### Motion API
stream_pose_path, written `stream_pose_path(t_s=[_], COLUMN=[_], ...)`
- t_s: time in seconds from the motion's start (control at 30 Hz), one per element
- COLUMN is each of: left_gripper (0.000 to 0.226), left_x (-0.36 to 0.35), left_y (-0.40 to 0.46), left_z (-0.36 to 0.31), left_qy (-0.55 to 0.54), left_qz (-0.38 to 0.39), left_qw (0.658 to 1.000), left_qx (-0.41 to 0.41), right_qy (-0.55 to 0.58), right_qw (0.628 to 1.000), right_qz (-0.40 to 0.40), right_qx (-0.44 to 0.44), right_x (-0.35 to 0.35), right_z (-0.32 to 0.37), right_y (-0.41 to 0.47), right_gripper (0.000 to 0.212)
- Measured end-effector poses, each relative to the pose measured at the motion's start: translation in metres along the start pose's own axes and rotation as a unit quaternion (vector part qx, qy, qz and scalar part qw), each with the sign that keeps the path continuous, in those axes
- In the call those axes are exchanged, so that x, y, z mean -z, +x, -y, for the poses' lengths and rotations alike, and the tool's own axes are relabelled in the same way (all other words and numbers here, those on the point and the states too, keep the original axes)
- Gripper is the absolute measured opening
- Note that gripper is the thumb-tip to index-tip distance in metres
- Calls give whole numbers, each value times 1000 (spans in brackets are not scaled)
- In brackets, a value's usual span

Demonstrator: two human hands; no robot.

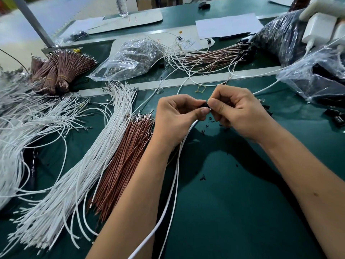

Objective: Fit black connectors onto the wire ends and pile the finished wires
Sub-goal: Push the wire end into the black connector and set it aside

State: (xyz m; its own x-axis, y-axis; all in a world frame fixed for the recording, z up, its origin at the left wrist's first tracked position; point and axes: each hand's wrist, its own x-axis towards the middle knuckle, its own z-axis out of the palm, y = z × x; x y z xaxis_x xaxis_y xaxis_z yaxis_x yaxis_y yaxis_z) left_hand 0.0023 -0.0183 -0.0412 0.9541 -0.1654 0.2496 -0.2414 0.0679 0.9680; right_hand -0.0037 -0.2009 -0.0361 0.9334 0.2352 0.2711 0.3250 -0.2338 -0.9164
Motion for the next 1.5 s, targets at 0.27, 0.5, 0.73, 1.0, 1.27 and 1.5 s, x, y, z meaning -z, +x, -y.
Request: stream_pose_path(t_s=[0.27,0.5,0.73,1.0,1.27,1.5], left_gripper=[15,14,13,12,10,11], left_x=[-3,-6,-10,-12,-11,-12], left_y=[2,0,-3,-6,-4,-6], left_z=[4,4,1,-2,-8,-11], left_qy=[-15,-54,-86,-99,-130,-177], left_qz=[-13,-19,-34,-52,-80,-83], left_qw=[999,998,995,992,984,976], left_qx=[28,39,42,53,93,98], right_qy=[147,196,215,215,164,93], right_qw=[982,970,966,964,980,987], right_qz=[-110,-128,-128,-146,-114,-106], right_qx=[-49,-72,-61,-61,10,77], right_x=[-6,-11,-16,-23,-16,-15], right_z=[0,4,7,5,3,4], right_y=[1,1,-1,-2,-1,-2], right_gripper=[16,20,20,17,21,29])
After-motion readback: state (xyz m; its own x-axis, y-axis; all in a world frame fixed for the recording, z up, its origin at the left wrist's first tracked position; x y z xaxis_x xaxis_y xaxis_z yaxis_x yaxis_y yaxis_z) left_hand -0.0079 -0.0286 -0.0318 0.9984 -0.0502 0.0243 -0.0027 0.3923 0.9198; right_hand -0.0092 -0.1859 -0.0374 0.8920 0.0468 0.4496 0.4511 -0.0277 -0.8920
